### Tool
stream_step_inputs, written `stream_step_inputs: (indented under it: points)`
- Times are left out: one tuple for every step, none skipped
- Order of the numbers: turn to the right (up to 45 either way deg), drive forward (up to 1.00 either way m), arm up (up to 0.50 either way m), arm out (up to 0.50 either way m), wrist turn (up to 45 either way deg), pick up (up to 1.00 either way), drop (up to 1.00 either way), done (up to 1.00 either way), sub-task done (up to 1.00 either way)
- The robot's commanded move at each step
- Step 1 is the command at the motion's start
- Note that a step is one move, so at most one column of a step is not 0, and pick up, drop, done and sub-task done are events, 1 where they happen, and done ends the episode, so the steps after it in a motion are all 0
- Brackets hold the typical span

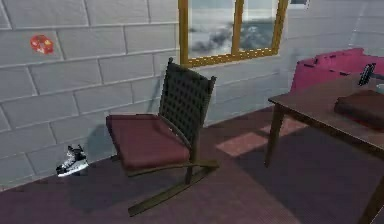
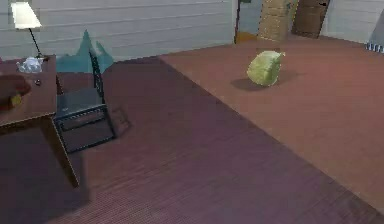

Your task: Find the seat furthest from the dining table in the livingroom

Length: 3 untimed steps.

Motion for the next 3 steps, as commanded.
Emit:
stream_step_inputs:
  points:
    - [45.0, 0.0, 0.0, 0.0, 0.0, 0.0, 0.0, 0.0, 0.0]
    - [12.0, 0.0, 0.0, 0.0, 0.0, 0.0, 0.0, 0.0, 0.0]
    - [0.0, 0.6, 0.0, 0.0, 0.0, 0.0, 0.0, 0.0, 0.0]
